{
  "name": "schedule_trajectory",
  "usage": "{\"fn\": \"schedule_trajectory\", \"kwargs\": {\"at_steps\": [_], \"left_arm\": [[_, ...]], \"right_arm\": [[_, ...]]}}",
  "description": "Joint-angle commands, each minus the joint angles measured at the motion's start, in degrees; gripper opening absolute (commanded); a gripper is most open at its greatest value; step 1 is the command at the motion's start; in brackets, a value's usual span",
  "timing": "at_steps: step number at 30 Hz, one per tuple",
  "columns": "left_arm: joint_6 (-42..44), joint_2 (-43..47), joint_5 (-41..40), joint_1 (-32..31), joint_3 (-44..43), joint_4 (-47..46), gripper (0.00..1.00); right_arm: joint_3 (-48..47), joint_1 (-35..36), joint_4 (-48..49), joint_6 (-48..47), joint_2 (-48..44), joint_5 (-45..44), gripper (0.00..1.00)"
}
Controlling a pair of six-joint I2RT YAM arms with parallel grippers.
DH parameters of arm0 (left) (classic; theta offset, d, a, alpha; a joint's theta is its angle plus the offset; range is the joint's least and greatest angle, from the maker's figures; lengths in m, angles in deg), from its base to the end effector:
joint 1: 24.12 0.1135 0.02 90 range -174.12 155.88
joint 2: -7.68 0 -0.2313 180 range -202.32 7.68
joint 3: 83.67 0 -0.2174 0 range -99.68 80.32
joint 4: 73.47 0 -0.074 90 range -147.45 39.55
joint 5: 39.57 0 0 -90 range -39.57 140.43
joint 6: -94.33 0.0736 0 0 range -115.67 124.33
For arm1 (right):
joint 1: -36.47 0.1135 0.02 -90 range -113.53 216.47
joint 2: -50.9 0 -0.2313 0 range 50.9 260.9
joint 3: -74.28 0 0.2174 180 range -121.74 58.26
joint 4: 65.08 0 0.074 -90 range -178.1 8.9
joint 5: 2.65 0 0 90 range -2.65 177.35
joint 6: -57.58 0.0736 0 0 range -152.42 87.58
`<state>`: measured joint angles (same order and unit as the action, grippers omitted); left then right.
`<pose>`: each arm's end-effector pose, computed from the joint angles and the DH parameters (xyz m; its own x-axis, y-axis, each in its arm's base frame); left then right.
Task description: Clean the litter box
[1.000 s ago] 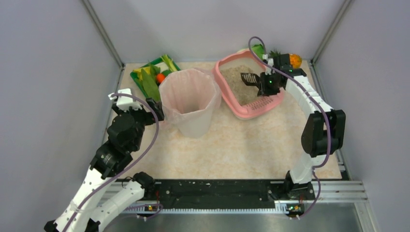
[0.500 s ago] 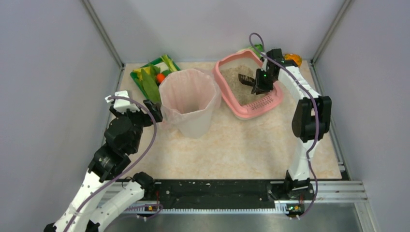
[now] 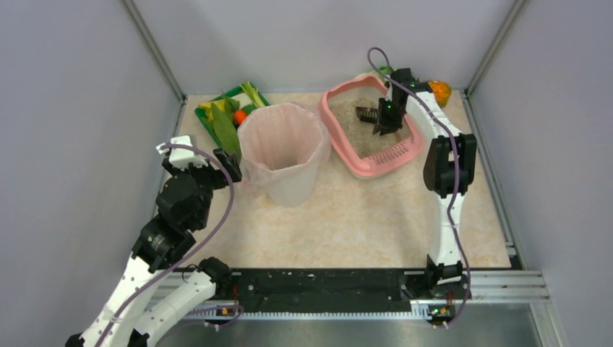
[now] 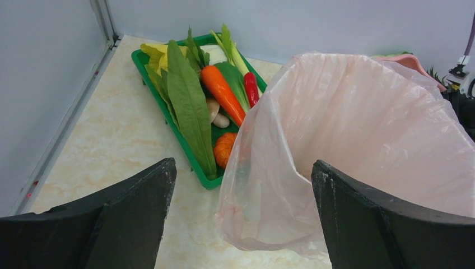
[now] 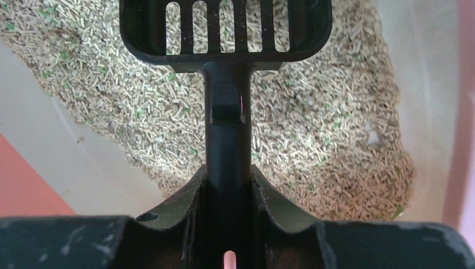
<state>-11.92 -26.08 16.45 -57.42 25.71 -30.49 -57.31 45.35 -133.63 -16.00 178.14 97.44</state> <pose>0.1362 -0.0402 0.3581 -0.0830 -0.2231 -0.9713 -0.0338 0.9747 -0.2210 0.4332 0.0807 0.1823 -0.9175 0.1383 -0.3729 0.0334 0.9611 0.2743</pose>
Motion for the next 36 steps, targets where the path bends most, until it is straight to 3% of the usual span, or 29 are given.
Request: {"fn": "schedule_trajectory", "kwargs": {"at_steps": [1,7,14,19,25,32,36], "left_arm": [[1.55,-0.47,-1.58,0.05,-0.22,-2.90,0.95],[2.23,-1.03,-2.66,0.08,-0.58,-3.36,0.95],[2.80,-1.18,-3.75,0.05,-0.84,-3.85,0.95],[2.89,-1.17,-4.70,0.06,-1.02,-3.93,0.95],[2.67,-0.70,-5.44,0.07,-1.02,-3.85,0.95],[2.02,0.15,-6.47,0.06,-0.67,-3.41,0.95],[1.90,0.28,-6.43,0.06,0.01,-3.76,0.95]], "right_arm": [[-7.08,0.37,-0.50,-1.75,5.99,-4.45,0.00],[-13.26,0.89,-0.02,-6.31,11.25,-5.61,0.00],[-11.87,2.11,6.84,-11.90,11.27,-9.81,0.00],[-4.19,4.45,17.53,-20.21,6.07,-13.16,0.00],[5.39,5.23,30.95,-26.82,0.58,-10.91,0.00],[-4.82,5.14,15.87,-26.62,3.97,-8.67,0.00],[0.21,5.17,16.87,-27.09,0.71,-9.12,0.00]]}}
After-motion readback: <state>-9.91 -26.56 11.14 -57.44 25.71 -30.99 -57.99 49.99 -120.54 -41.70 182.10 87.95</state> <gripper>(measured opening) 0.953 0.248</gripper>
